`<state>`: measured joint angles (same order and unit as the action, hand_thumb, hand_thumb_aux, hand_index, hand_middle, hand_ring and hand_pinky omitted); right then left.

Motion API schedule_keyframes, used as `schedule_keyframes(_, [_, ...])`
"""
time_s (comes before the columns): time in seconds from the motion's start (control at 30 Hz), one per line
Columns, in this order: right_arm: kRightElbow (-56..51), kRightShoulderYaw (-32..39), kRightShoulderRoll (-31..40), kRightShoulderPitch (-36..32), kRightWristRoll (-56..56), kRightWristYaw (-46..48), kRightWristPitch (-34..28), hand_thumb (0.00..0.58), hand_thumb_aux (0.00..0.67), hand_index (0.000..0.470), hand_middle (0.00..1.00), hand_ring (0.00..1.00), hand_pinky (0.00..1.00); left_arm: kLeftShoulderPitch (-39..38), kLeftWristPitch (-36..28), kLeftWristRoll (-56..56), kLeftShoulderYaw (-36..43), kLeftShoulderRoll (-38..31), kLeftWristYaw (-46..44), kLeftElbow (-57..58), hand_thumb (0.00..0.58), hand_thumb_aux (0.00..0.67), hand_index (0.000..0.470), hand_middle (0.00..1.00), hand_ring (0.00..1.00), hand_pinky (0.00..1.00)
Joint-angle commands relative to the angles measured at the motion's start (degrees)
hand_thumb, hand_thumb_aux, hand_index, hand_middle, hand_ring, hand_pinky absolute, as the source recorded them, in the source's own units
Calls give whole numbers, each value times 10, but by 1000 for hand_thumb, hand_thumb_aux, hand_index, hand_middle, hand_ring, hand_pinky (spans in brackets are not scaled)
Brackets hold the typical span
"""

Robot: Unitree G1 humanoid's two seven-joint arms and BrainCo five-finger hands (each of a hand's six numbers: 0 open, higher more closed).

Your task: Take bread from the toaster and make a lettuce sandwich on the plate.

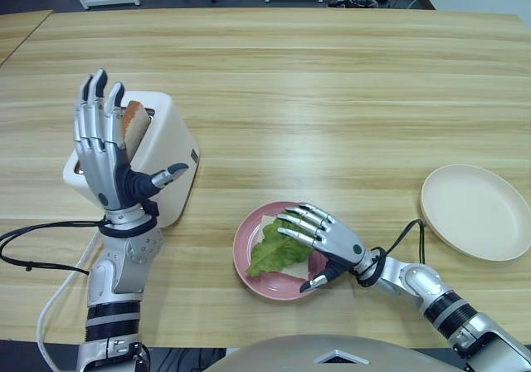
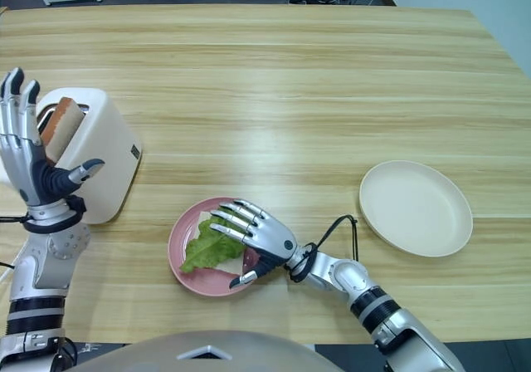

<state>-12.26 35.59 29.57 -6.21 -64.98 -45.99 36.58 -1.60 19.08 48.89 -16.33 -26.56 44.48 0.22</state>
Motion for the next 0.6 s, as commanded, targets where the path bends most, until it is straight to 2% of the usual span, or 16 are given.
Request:
schedule_keyframes(0.03, [49,-77,15,35,76,-37,12,0,0,0,0,0,0,-42,-108,7,-74,-42,-41,6,0,0,0,0,0,0])
schedule_keyframes(0.23, [49,-107,13,53,97,-24,18,0,0,0,0,0,0,-55,-145,-20,-44,-102,-178,33,0,0,0,0,0,0])
schedule_keyframes(0.43, [45,-113,3,53,85,-23,12,0,0,0,0,0,0,-46,-105,-99,1,-142,-316,40,0,0,0,0,0,0])
schedule_keyframes(0.5, [40,-112,0,54,80,-23,8,0,0,0,0,0,0,-38,-90,-130,9,-151,-353,38,49,29,20,0,0,0])
schedule_keyframes(0.53, [38,-110,-1,55,77,-24,7,0,0,0,0,0,0,-36,-87,-136,11,-156,-362,41,104,63,44,0,0,0])
schedule_keyframes(0.57, [37,-110,-2,55,76,-24,7,0,0,0,0,0,0,-36,-85,-142,12,-163,-371,43,288,194,136,0,0,0])
schedule_keyframes(0.6, [37,-109,-3,56,74,-24,7,0,0,0,0,0,0,-38,-83,-147,11,-168,-377,46,371,268,188,0,0,0])
